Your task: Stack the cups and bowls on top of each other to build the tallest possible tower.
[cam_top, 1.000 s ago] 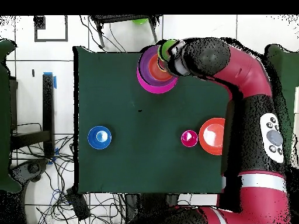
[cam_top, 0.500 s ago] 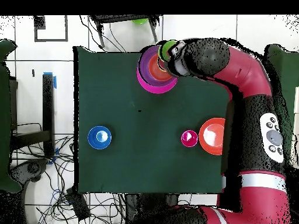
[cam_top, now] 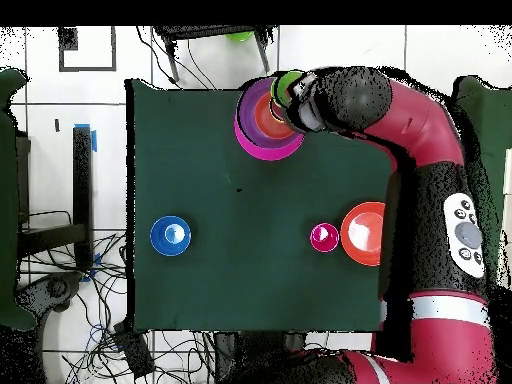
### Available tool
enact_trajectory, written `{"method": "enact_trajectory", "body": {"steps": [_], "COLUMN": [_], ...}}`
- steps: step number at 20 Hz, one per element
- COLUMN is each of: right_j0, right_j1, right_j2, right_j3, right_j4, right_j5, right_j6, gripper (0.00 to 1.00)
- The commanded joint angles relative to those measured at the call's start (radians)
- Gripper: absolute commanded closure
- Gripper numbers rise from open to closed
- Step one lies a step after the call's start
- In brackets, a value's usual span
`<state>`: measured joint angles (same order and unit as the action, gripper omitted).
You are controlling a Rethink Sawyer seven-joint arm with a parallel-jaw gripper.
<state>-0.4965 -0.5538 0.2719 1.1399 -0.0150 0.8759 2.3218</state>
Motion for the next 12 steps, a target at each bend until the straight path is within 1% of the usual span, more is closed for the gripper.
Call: {"method": "enact_trajectory", "body": {"steps": [1, 12], "right_j0": [-0.016, -0.026], "right_j1": [0.062, 0.067], "right_j2": [0.082, 0.098], "right_j3": [0.101, 0.098], "right_j4": [-0.059, -0.069], "right_j5": [-0.045, -0.053], "right_j6": [-0.185, -0.192], "gripper": [1.0, 1.0]}}
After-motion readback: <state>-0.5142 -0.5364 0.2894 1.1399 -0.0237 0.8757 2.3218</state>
